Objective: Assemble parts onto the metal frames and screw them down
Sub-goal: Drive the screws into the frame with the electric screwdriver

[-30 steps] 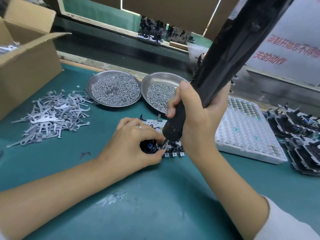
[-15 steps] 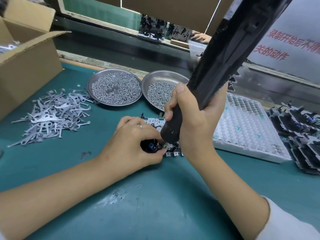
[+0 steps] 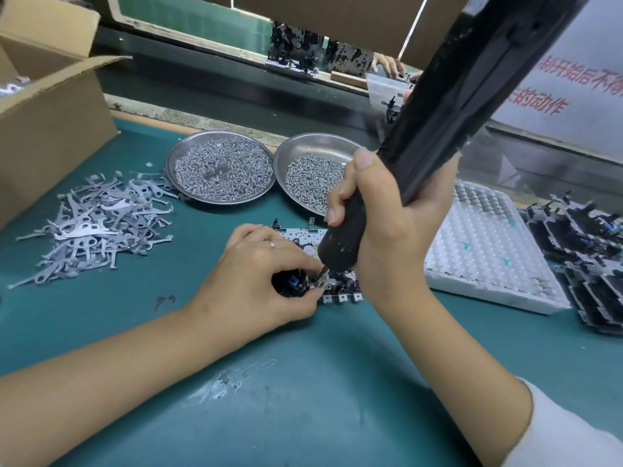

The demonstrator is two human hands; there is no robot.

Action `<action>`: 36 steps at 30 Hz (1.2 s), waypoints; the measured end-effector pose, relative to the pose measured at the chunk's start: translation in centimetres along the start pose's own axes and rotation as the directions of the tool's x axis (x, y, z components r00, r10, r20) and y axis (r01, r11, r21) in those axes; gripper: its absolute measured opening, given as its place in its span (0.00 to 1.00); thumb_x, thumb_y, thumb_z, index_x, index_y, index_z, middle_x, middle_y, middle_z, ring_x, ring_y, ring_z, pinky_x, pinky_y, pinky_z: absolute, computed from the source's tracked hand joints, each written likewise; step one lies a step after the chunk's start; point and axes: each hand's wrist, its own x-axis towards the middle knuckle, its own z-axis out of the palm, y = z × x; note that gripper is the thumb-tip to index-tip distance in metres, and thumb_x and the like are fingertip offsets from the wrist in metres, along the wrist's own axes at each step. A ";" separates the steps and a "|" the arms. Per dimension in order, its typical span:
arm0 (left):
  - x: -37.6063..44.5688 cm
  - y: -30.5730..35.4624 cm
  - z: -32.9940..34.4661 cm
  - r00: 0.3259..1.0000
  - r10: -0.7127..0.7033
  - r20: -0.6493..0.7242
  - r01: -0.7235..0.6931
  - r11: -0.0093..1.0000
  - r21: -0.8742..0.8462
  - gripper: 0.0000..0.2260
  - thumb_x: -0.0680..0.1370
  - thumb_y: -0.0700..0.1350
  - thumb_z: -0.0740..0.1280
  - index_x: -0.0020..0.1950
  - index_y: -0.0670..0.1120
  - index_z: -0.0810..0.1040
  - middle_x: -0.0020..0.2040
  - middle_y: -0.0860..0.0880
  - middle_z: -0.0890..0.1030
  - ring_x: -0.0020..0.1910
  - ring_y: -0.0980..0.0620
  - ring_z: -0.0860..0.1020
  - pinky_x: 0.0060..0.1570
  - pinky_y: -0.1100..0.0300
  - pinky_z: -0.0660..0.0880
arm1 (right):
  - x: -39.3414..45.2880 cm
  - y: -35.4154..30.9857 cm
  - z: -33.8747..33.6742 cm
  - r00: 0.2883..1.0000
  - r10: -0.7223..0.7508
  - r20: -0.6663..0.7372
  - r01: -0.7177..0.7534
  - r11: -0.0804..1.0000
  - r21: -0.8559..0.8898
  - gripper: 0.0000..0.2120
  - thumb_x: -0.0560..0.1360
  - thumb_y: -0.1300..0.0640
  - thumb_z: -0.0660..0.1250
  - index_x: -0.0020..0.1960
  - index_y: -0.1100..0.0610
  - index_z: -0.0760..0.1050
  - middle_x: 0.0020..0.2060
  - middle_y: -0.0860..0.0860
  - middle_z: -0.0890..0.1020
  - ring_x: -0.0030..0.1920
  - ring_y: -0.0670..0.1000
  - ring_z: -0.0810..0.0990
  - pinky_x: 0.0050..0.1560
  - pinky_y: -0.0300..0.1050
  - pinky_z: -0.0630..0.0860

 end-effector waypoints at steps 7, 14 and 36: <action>0.0 0.1 -0.1 1.000 -0.020 0.007 0.020 1.000 0.015 0.09 0.64 0.50 0.73 0.41 0.49 0.85 0.39 0.60 0.82 0.41 0.56 0.73 0.56 0.53 0.66 | -0.1 -0.2 0.0 1.000 -0.004 -0.006 0.004 1.000 0.012 0.12 0.72 0.68 0.62 0.46 0.57 0.61 0.25 0.52 0.71 0.20 0.53 0.68 0.25 0.41 0.67; 0.0 0.2 -0.2 1.000 -0.016 0.012 0.015 1.000 0.020 0.08 0.64 0.50 0.73 0.41 0.50 0.85 0.39 0.59 0.82 0.41 0.57 0.72 0.56 0.54 0.66 | -0.3 -0.2 0.1 0.999 0.034 -0.017 -0.034 0.999 0.013 0.12 0.72 0.68 0.62 0.46 0.57 0.61 0.26 0.55 0.70 0.20 0.53 0.68 0.24 0.41 0.67; 0.0 0.4 -0.2 0.999 -0.047 0.019 0.046 0.999 0.007 0.10 0.64 0.50 0.73 0.42 0.49 0.85 0.39 0.58 0.83 0.41 0.56 0.72 0.55 0.56 0.66 | -0.3 0.1 0.1 1.000 0.014 0.008 -0.014 1.000 0.002 0.12 0.72 0.69 0.61 0.46 0.56 0.61 0.25 0.53 0.70 0.20 0.53 0.68 0.25 0.41 0.67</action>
